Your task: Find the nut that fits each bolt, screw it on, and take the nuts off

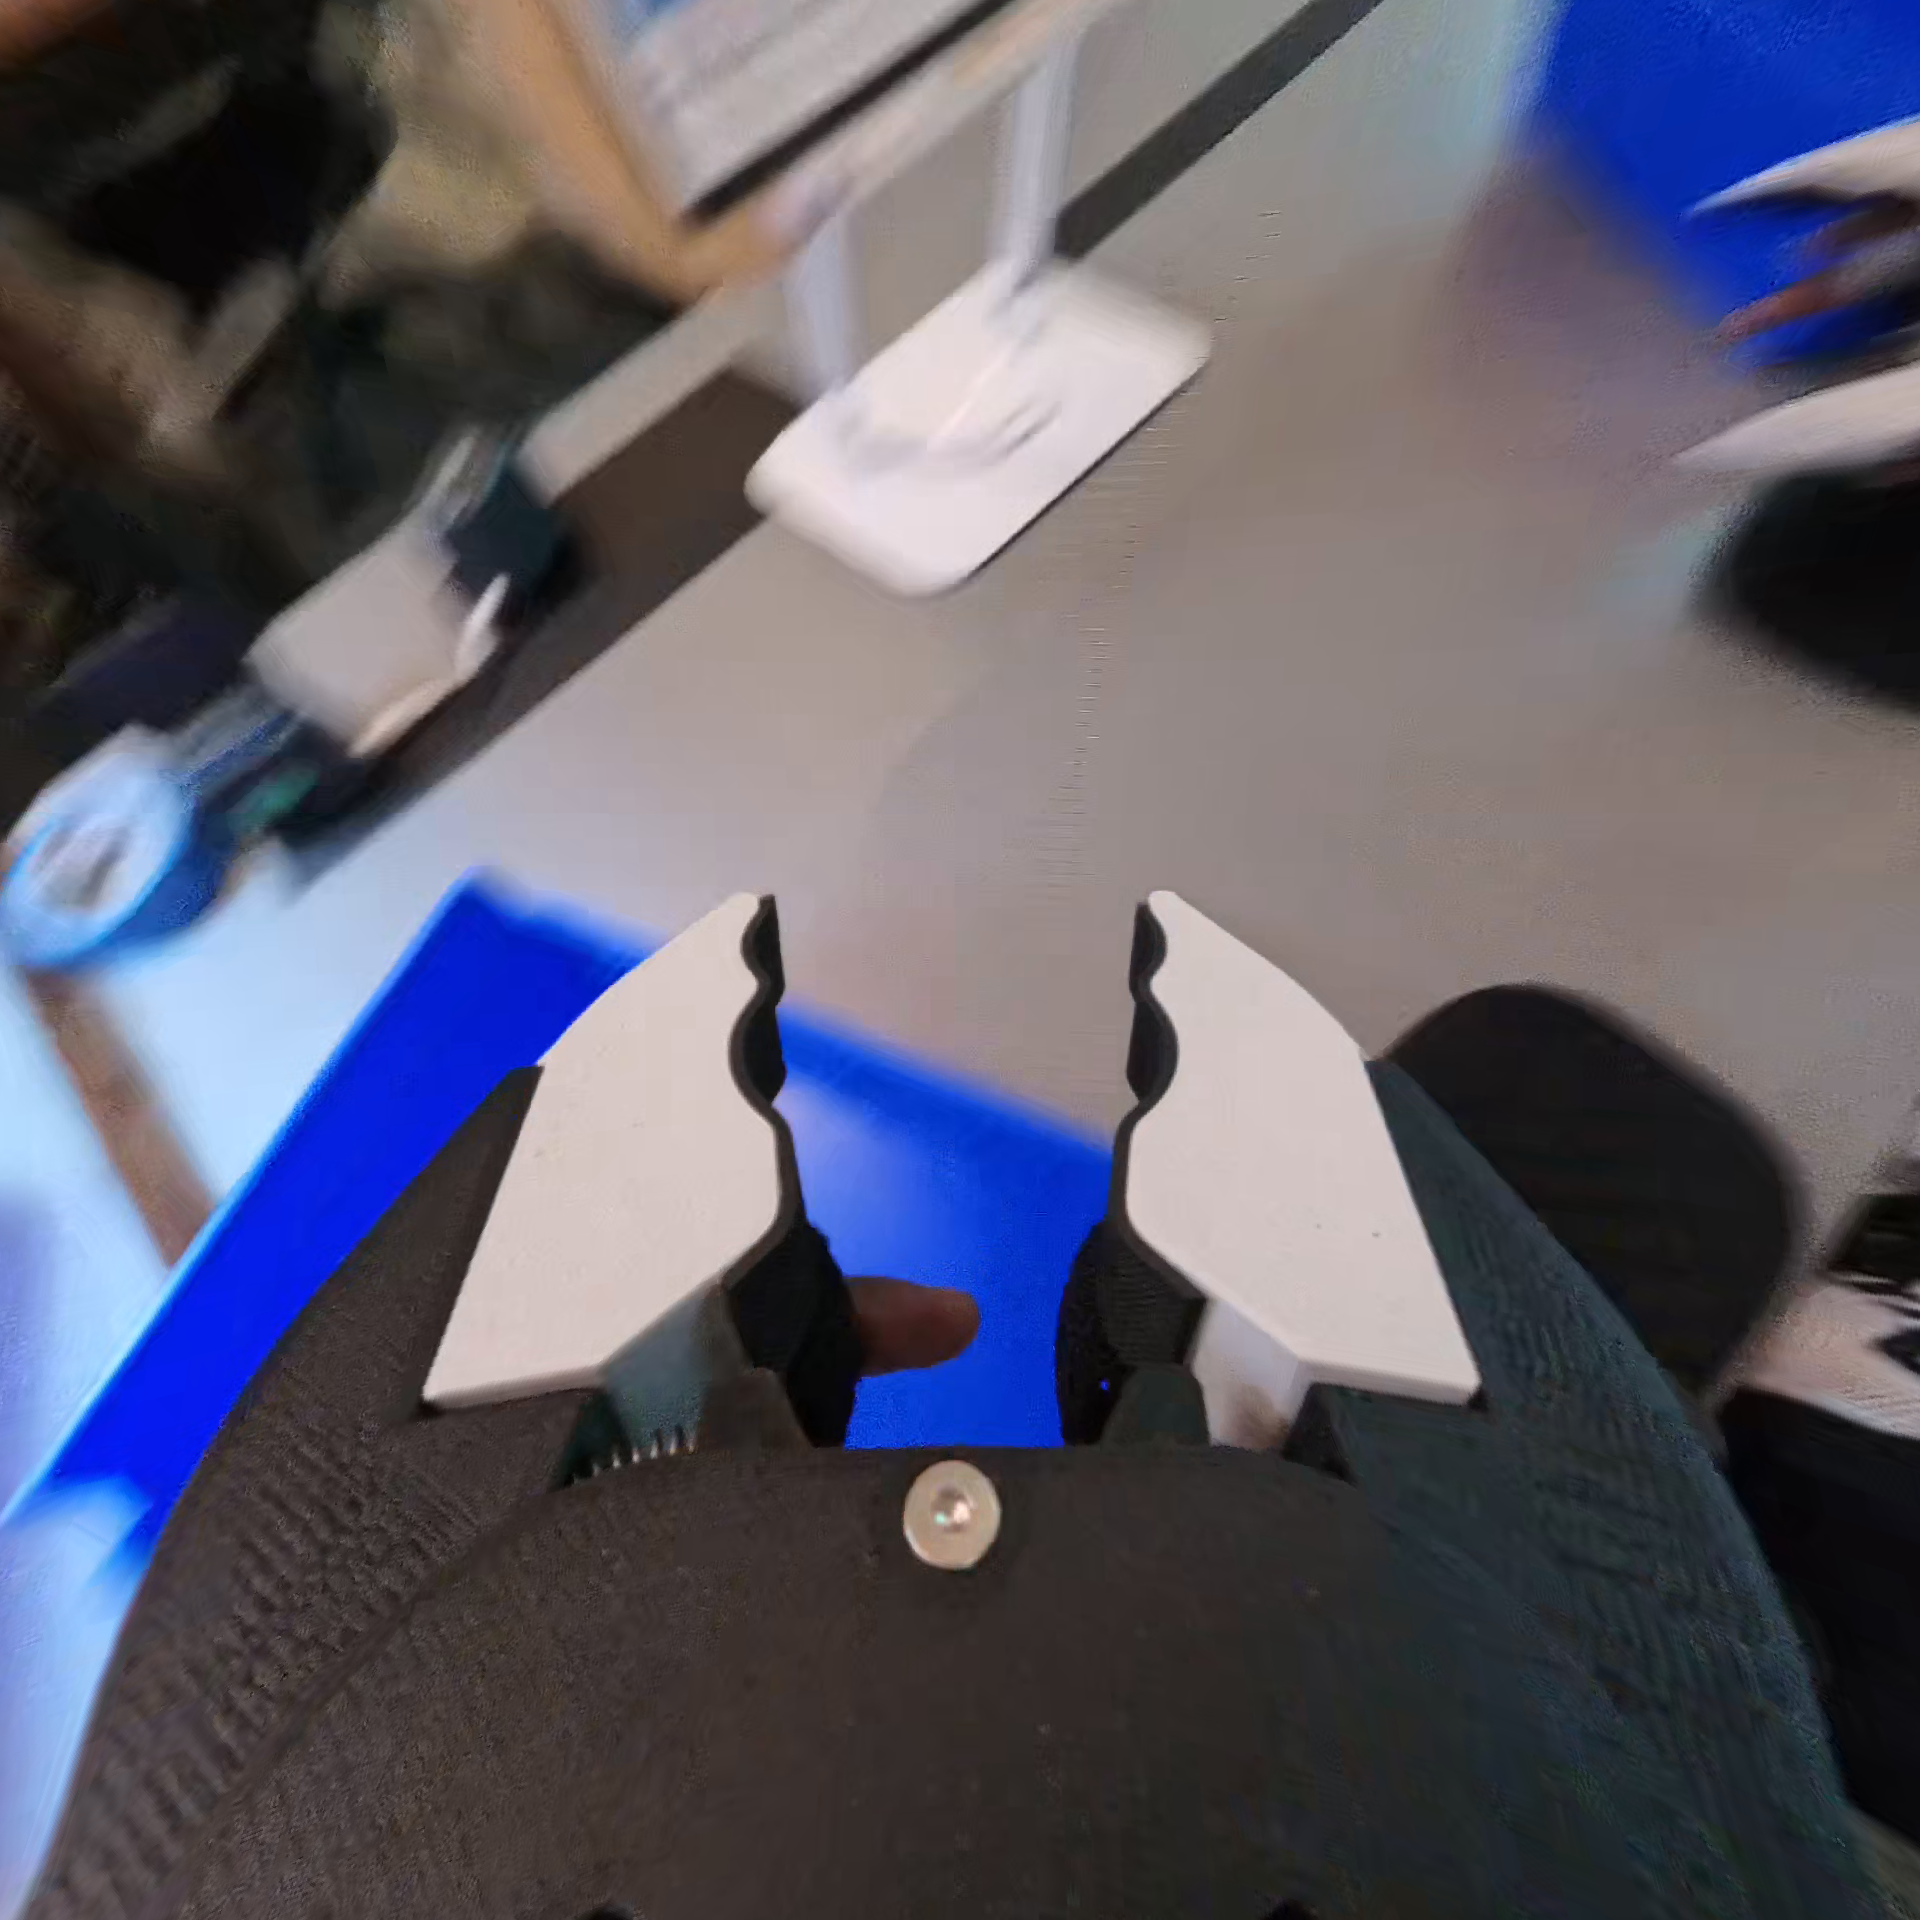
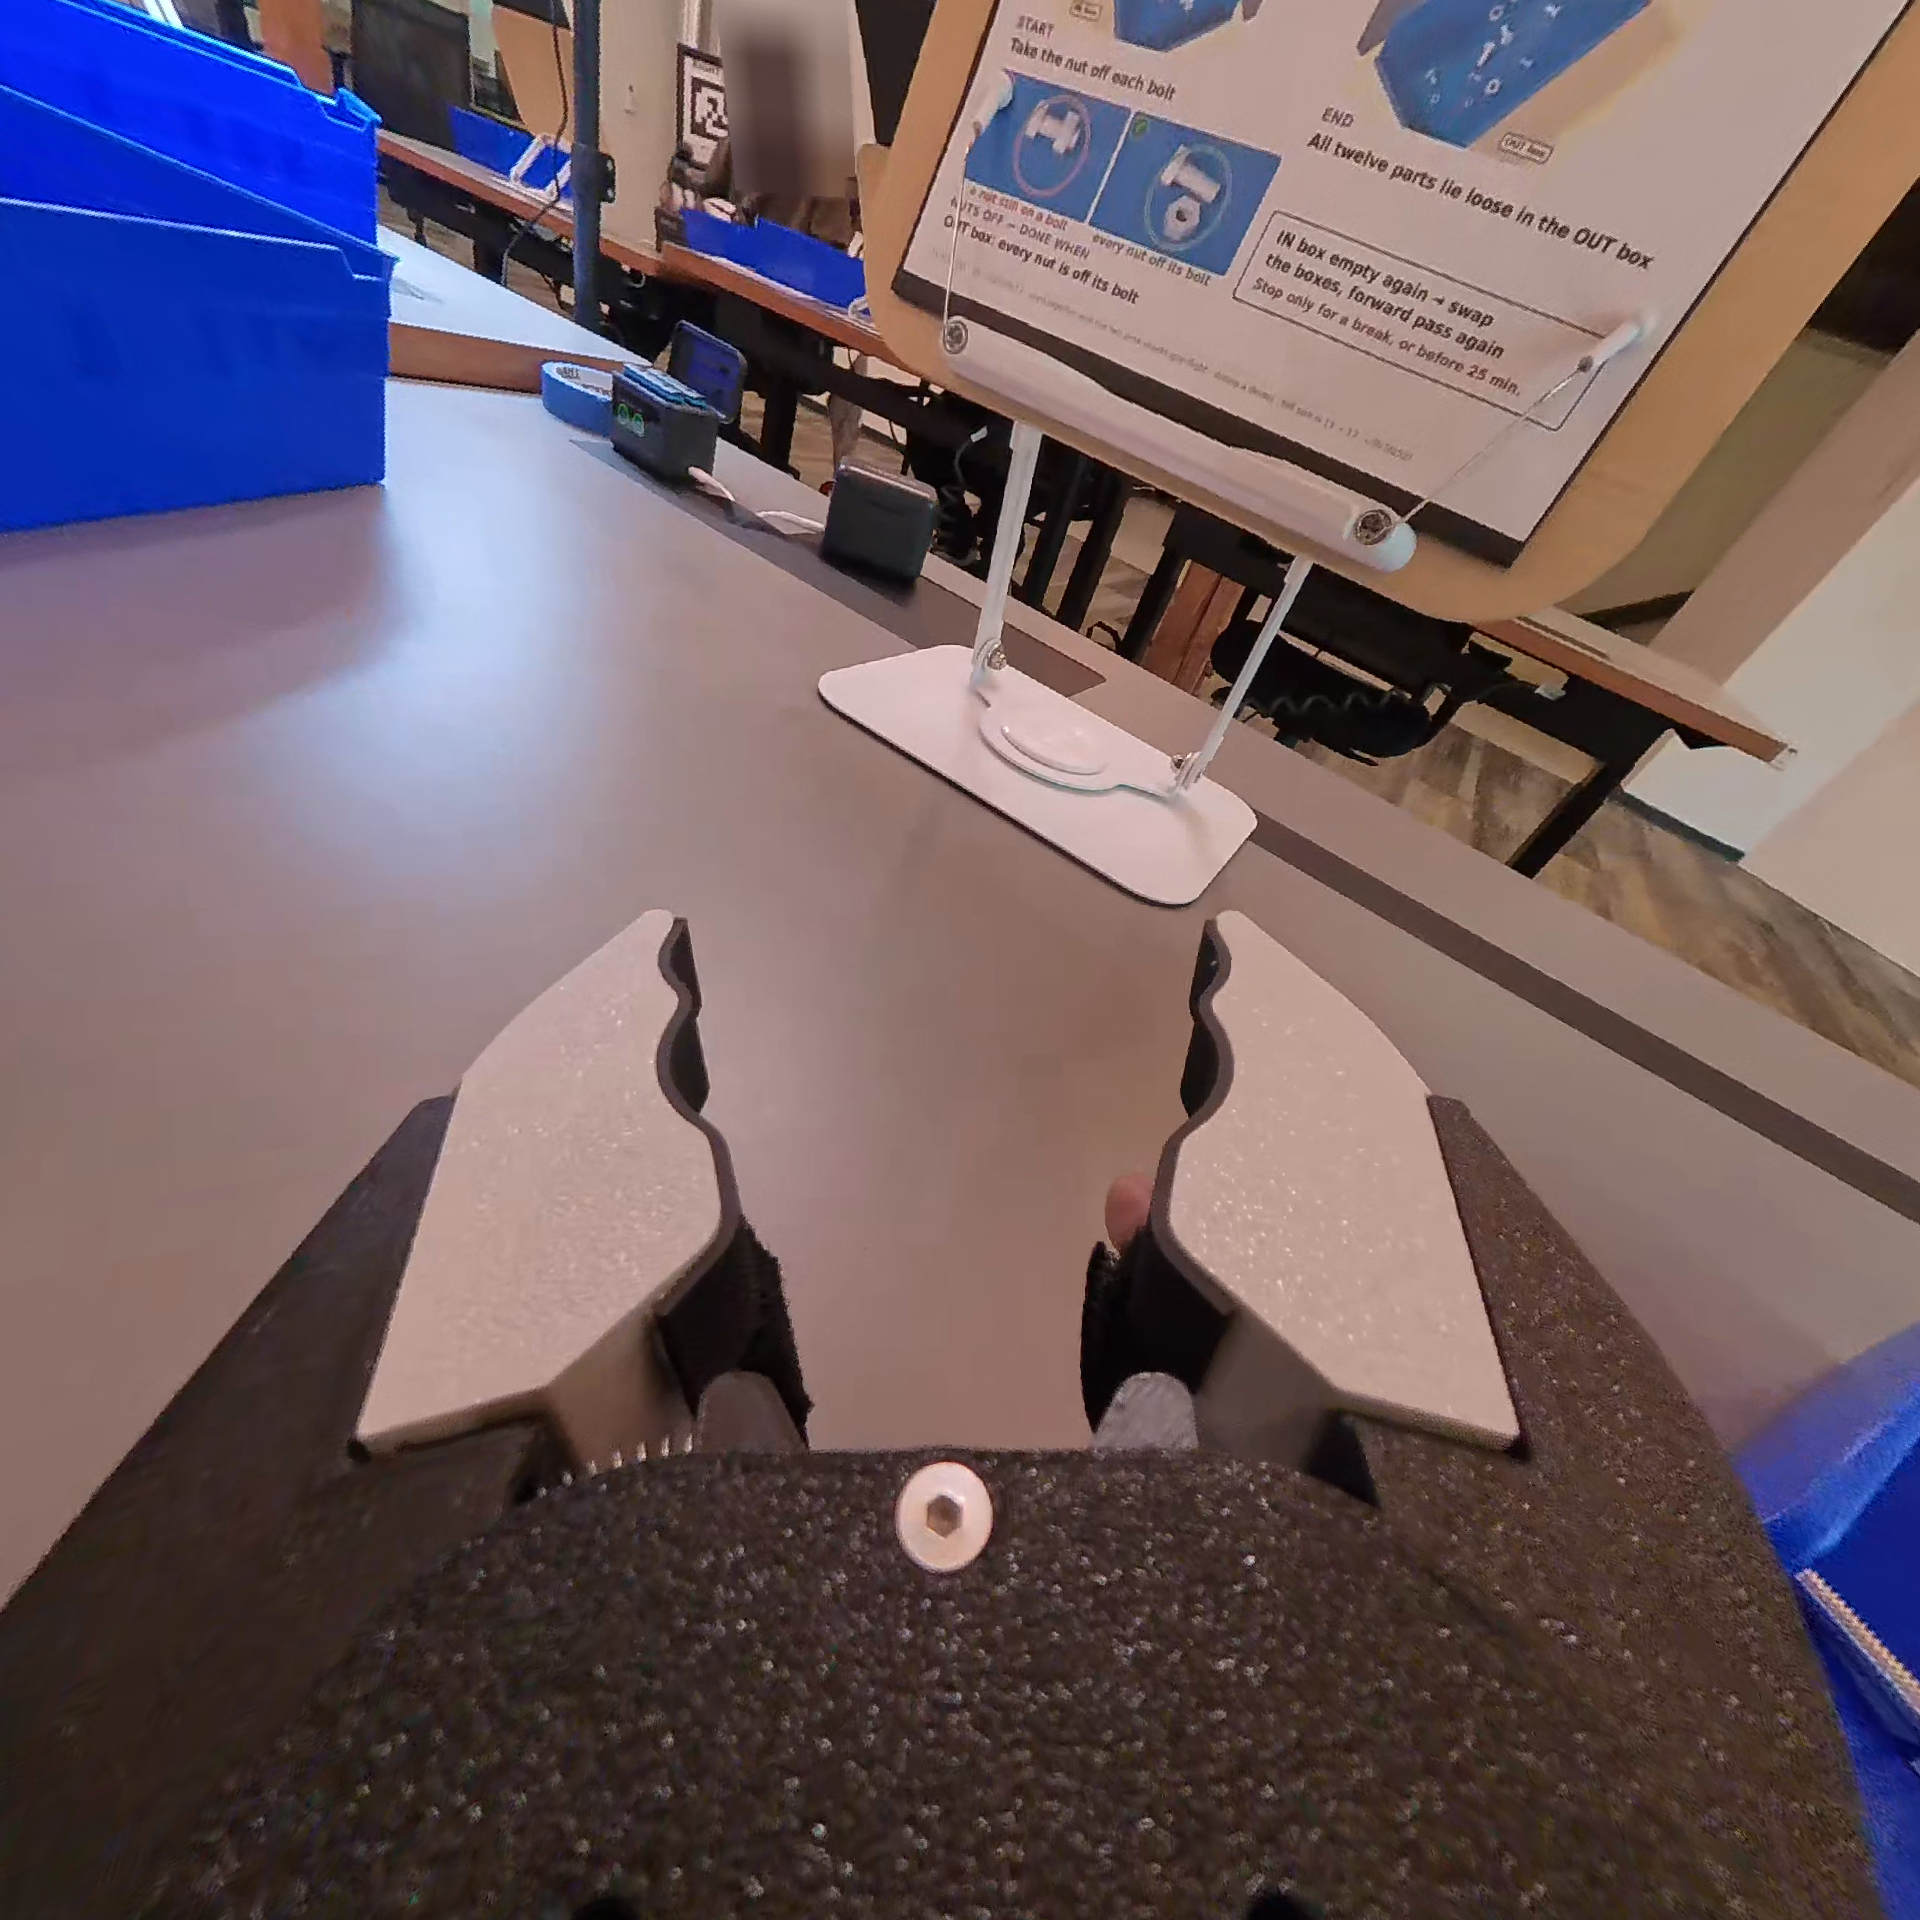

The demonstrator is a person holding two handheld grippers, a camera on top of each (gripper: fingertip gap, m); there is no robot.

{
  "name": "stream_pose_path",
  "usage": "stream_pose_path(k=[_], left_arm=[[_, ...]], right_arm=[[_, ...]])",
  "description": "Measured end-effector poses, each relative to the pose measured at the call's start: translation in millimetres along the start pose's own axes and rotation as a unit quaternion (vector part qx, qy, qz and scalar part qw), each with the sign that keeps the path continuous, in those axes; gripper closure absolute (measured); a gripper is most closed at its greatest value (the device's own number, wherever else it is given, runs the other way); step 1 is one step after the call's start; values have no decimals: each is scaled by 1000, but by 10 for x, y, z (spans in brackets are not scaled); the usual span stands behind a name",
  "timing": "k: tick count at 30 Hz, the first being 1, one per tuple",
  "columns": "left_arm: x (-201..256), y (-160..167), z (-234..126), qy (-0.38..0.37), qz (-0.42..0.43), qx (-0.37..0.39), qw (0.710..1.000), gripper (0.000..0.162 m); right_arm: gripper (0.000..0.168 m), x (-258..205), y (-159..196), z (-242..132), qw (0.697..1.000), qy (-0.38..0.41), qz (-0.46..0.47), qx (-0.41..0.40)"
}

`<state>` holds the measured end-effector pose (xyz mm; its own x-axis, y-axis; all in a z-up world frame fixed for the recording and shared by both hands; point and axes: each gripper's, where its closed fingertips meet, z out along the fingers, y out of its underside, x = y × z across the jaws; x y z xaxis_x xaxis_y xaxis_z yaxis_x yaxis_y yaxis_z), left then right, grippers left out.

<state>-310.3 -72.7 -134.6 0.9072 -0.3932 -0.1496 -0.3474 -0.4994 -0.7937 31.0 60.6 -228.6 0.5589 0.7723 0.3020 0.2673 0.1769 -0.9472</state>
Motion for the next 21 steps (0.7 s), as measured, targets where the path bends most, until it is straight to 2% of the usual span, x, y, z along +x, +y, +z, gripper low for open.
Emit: stream_pose_path(k=[2, 3, 5, 7, 11, 15, 21], left_arm=[[-616, 311, -42, -56, -66, -88, 992, 109], [-806, 478, -23, -52, -100, -126, 986, 112], [-1011, 858, 63, -16, -155, -210, 965, 112], [-1277, 1253, 157, -36, -180, -289, 940, 113], [-1576, 1768, 377, -60, -216, -376, 899, 119], [-1658, 1954, 473, -56, -229, -420, 876, 125], [-1687, 2034, 567, -50, -246, -419, 873, 128]], right_arm=[[78, 1, -9, -6, 1000, 1, -1, 4], [79, 0, -9, -7, 1000, 1, -1, 4], [80, -3, -2, -1, 1000, 0, -1, 2], [80, -9, 7, 5, 1000, -2, -2, -1], [82, -14, 14, 10, 1000, -4, -1, -2], [84, -1, 21, 15, 1000, -4, 6, -3], [85, 12, 23, 17, 1000, -4, 13, -2]])
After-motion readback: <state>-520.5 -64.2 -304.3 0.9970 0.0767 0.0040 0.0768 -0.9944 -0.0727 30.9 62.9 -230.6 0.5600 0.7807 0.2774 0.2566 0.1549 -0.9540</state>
